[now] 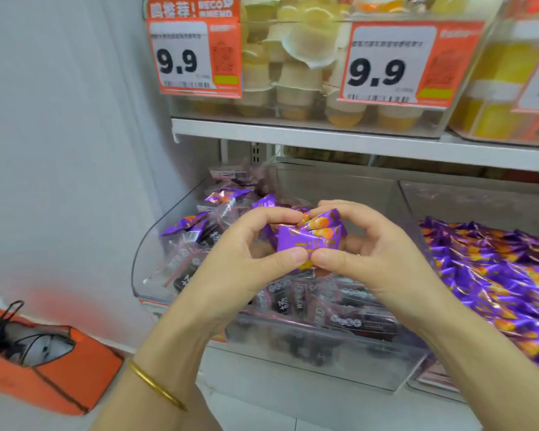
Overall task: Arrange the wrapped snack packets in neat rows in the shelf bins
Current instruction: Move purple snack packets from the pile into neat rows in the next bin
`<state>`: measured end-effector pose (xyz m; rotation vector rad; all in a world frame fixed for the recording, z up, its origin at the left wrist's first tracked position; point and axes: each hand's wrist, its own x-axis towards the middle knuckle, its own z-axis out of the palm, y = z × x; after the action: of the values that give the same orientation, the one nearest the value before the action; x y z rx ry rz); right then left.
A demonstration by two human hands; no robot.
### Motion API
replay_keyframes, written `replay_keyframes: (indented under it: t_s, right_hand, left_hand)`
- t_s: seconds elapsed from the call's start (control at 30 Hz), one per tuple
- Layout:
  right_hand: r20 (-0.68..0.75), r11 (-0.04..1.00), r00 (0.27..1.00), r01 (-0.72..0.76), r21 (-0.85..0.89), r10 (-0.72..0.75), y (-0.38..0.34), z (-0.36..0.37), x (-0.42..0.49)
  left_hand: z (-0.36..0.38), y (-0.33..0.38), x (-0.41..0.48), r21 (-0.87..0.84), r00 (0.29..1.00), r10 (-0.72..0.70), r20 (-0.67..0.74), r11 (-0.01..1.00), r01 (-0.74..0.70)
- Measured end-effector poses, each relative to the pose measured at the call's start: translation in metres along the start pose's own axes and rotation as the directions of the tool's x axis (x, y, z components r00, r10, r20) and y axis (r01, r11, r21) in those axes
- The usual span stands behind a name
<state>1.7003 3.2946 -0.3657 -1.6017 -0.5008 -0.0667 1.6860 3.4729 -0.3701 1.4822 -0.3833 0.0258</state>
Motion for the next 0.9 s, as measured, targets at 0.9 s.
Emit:
replay_keyframes:
  t_s: [0.9]
  right_hand:
    - [-0.496,0.877,0.824,-0.426,-0.222,0.274,-0.061,-0.27,-0.167]
  left_hand:
    - [0.283,-0.029,0.072,0.422,0.865,0.02,0.501,0.867,-0.265]
